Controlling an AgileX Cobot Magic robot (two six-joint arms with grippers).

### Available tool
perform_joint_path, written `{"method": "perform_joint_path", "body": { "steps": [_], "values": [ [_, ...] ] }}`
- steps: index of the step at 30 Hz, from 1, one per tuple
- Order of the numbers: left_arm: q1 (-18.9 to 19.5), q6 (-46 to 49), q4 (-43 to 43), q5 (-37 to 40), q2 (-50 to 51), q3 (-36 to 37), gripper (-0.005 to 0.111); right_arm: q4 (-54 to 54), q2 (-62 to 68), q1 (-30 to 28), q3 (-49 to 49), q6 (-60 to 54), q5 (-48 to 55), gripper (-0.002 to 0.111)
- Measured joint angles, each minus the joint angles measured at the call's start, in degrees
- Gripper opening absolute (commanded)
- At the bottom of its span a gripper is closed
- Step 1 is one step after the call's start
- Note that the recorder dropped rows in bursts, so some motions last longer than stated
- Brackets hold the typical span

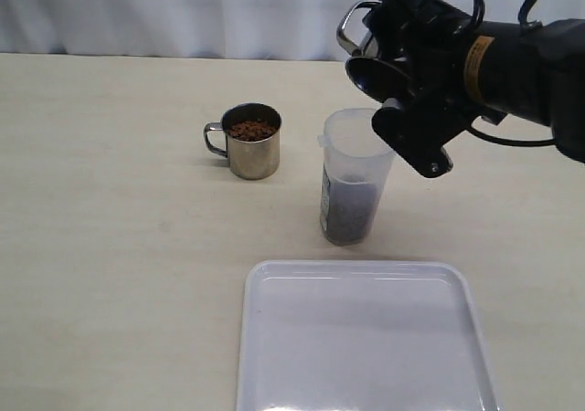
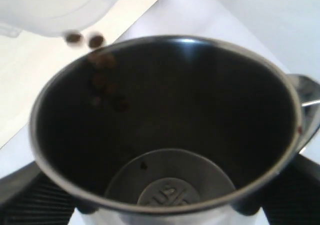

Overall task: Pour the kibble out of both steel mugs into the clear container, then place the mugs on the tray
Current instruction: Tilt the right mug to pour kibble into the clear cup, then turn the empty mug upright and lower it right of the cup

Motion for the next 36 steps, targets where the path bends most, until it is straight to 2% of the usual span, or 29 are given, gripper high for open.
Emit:
{"method": "perform_joint_path", "body": {
  "steps": [10, 17, 27, 29, 34, 36],
  "values": [
    [0.0, 0.0, 0.0, 0.0, 0.0, 0.0, 0.000, 0.0, 0.0, 7.5, 0.0, -6.0, 6.6, 0.004],
    [0.0, 0.0, 0.0, 0.0, 0.0, 0.0, 0.000, 0.0, 0.0, 7.7, 0.0, -8.5, 10.2, 0.004],
    [0.0, 0.0, 0.0, 0.0, 0.0, 0.0, 0.000, 0.0, 0.0, 7.7, 1.1, -11.2, 10.2, 0.004],
    [0.0, 0.0, 0.0, 0.0, 0.0, 0.0, 0.000, 0.0, 0.0, 7.7, 1.1, -8.4, 10.2, 0.004],
    [0.0, 0.0, 0.0, 0.0, 0.0, 0.0, 0.000, 0.0, 0.0, 7.7, -0.2, 21.5, 10.1, 0.004],
    [0.0, 0.0, 0.0, 0.0, 0.0, 0.0, 0.000, 0.6, -0.1, 7.6, -1.2, 26.6, 9.2, 0.004]
  ]
}}
